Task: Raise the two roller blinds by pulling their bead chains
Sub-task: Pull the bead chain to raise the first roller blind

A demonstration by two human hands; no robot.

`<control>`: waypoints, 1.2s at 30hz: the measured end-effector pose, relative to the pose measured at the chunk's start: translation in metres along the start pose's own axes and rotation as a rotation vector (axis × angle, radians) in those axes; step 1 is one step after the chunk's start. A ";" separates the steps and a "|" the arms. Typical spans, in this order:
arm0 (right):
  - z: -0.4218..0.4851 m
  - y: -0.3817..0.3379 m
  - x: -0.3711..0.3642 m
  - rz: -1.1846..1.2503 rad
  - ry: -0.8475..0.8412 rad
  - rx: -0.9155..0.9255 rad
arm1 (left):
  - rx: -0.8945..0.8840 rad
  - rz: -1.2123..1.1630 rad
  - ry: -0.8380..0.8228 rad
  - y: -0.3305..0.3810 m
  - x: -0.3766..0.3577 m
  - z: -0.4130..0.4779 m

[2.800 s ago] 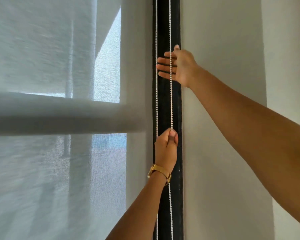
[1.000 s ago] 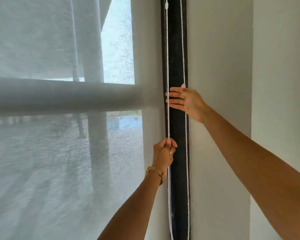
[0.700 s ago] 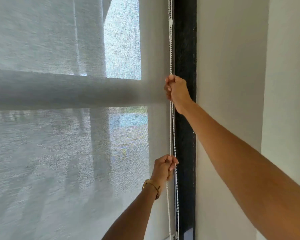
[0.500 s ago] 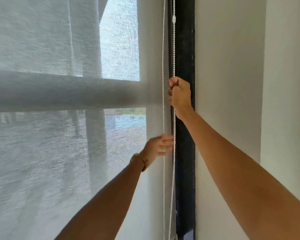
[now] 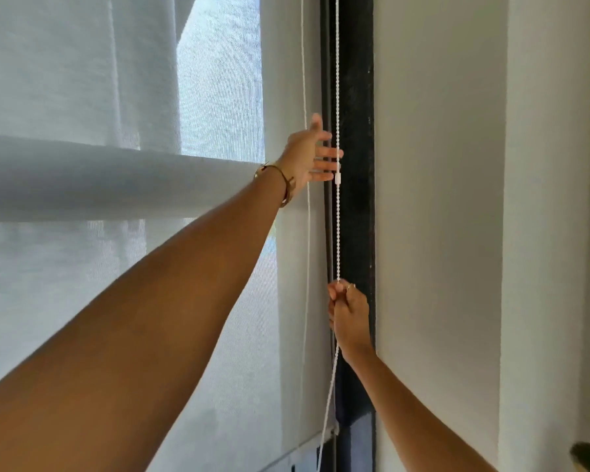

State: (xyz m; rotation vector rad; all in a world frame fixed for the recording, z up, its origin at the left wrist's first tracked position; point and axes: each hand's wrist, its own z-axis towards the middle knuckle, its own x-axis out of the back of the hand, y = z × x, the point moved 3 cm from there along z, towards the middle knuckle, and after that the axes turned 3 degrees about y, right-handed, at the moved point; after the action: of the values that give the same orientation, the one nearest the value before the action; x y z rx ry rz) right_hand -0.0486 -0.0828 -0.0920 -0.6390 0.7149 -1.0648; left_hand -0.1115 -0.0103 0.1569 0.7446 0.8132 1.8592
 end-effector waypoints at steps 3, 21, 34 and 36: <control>-0.026 0.025 0.007 -0.043 -0.004 -0.020 | 0.015 -0.022 -0.009 -0.002 -0.013 -0.003; 0.054 -0.043 0.016 0.020 -0.146 -0.063 | -0.325 0.040 0.432 -0.098 -0.063 -0.038; 0.140 -0.147 -0.007 0.143 -0.257 -0.029 | 0.008 0.028 0.218 -0.231 -0.089 -0.112; 0.141 -0.152 -0.009 0.157 -0.228 -0.056 | 0.033 0.026 0.175 -0.243 -0.094 -0.124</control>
State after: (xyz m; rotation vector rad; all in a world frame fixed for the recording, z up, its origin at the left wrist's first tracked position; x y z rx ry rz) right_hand -0.0236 -0.1109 0.1119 -0.7278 0.5873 -0.8149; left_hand -0.0475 -0.0410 -0.1228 0.6207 0.9509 1.9582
